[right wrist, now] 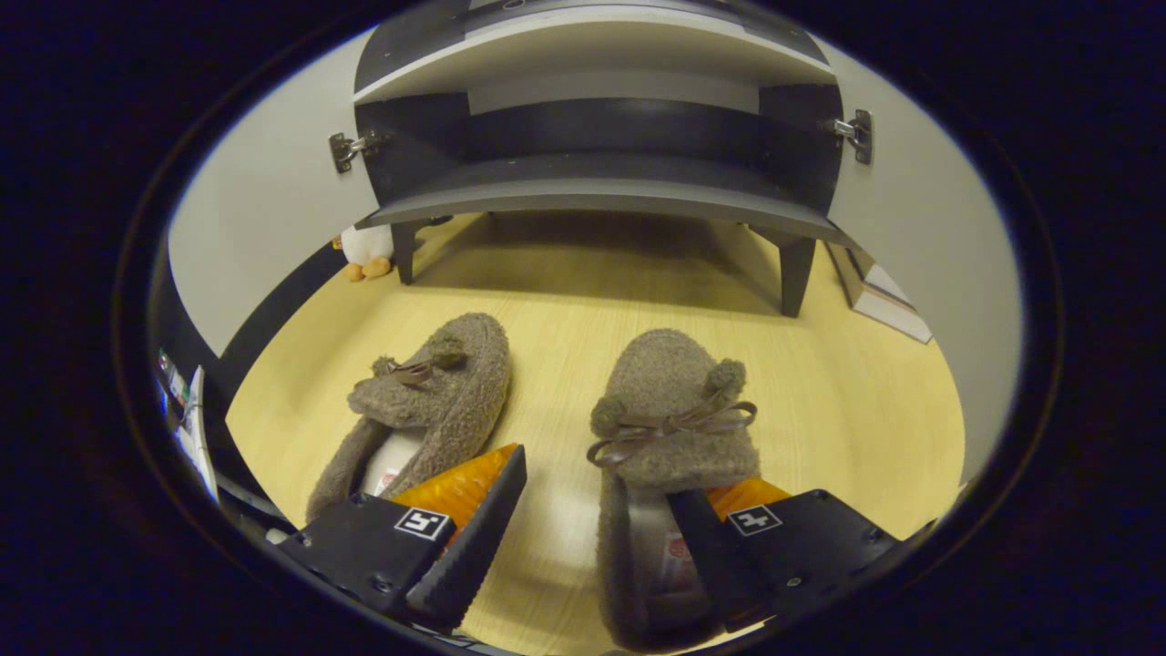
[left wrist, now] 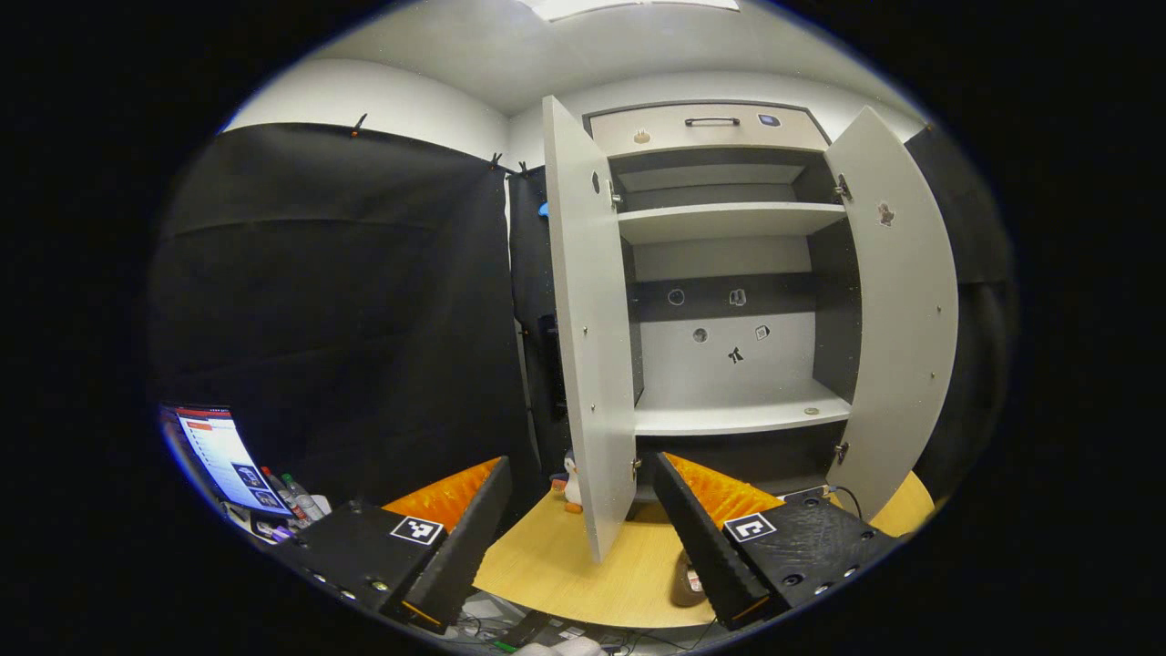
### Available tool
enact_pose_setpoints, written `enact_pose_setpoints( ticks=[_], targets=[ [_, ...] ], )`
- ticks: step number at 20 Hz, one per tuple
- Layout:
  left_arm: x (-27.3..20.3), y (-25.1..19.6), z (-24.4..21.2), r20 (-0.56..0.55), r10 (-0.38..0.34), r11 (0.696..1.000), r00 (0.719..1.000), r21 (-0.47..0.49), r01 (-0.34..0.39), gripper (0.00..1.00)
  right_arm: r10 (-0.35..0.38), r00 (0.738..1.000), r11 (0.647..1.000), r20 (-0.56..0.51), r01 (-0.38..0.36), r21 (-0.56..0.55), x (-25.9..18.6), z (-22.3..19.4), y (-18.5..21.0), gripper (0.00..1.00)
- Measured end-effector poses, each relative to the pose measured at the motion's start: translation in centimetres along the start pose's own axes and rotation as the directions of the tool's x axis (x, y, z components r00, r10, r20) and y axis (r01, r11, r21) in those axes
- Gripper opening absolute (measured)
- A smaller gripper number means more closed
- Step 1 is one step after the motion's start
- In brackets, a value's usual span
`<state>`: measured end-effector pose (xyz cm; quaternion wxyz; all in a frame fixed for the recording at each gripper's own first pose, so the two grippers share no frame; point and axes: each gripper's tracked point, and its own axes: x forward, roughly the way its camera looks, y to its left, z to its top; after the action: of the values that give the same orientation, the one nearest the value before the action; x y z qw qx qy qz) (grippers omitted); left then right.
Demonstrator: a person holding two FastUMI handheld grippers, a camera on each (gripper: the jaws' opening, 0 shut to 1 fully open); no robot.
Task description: Grab one shoe with the right hand and put it into the shoe cabinet, grab the other shoe with the left hand and put it into the shoe cabinet; then close the right door with the right hand and the left door with the left hand.
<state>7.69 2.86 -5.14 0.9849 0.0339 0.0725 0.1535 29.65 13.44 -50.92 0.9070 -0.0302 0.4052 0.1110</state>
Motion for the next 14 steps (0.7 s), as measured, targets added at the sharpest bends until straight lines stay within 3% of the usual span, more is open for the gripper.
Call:
enact_pose_setpoints(
  ticks=[3,6,9,14],
  targets=[
    [0.4,-0.6,-0.4,-0.017,-0.005,1.000,1.000,-0.002,0.005,0.96,-0.024,1.000,1.000,-0.006,0.024,0.000,0.8,0.3,-0.8,0.90],
    [0.4,-0.7,-0.4,-0.019,-0.008,1.000,1.000,-0.006,0.008,0.96,-0.032,0.999,0.999,-0.006,0.032,0.002,0.8,0.8,-1.5,0.31],
    [0.5,-0.8,-0.3,-0.008,-0.007,1.000,1.000,-0.015,0.007,0.96,-0.006,1.000,1.000,-0.016,0.006,0.005,0.4,1.1,-1.1,0.07],
    [0.5,-1.1,-0.4,-0.008,-0.026,1.000,1.000,-0.013,0.026,0.96,0.012,0.996,1.000,0.086,-0.013,0.010,-3.9,5.7,-0.2,0.10]
  ],
)
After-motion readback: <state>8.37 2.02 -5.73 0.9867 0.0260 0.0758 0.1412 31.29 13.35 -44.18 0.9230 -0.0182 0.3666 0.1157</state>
